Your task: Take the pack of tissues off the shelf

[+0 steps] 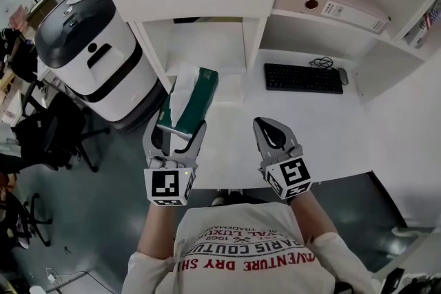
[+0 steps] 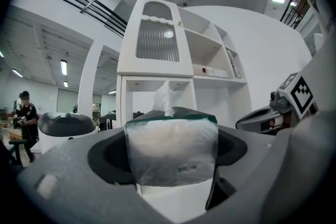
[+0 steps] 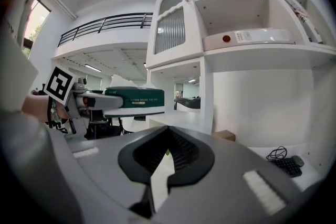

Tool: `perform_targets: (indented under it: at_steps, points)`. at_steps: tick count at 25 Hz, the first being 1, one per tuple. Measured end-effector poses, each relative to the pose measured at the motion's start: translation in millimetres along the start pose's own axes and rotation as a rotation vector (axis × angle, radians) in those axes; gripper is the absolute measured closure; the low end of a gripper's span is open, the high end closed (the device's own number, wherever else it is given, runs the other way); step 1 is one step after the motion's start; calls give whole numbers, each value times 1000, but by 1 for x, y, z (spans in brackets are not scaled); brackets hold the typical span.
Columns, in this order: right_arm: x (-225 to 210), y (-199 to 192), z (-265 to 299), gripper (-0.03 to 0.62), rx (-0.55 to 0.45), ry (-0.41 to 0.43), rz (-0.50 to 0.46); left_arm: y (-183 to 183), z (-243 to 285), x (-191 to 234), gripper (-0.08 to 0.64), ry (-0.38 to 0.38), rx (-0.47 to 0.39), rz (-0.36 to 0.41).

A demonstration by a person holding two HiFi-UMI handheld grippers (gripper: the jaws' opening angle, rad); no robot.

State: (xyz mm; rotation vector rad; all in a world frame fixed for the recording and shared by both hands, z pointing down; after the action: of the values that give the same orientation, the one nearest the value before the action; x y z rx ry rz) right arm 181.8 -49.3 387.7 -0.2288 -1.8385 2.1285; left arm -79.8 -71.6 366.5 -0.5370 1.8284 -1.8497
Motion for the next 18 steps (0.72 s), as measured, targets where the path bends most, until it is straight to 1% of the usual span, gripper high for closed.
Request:
perform_targets:
  at_steps: [4, 7, 10, 13, 18]
  points:
    - [4, 1, -11, 592, -24, -1, -5, -5, -14, -3, 138, -65, -20, -13]
    - [5, 2, -15, 592, -39, 6, 2, -10, -20, -1, 140, -99, -30, -22]
    - [6, 4, -17, 592, -61, 25, -15, -14, -24, -1, 140, -116, -32, -33]
    - [4, 7, -18, 592, -81, 34, -33, -10, -22, -3, 140, -125, -33, -44]
    - [1, 7, -17, 592, -81, 52, -48, -14, -18, -7, 140, -159, -47, -23]
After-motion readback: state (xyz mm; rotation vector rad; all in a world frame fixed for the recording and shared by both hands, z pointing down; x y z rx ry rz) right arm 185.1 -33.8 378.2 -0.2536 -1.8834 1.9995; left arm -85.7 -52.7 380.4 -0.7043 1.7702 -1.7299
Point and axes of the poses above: the fingertips, and each gripper's own axes: z forward along the fingers, x to its left, y out of its top, the point moved 10 cm from there along -z, backward along the fingers, and after that the axes turned 10 degrees about -y, right-handed, at the moved point
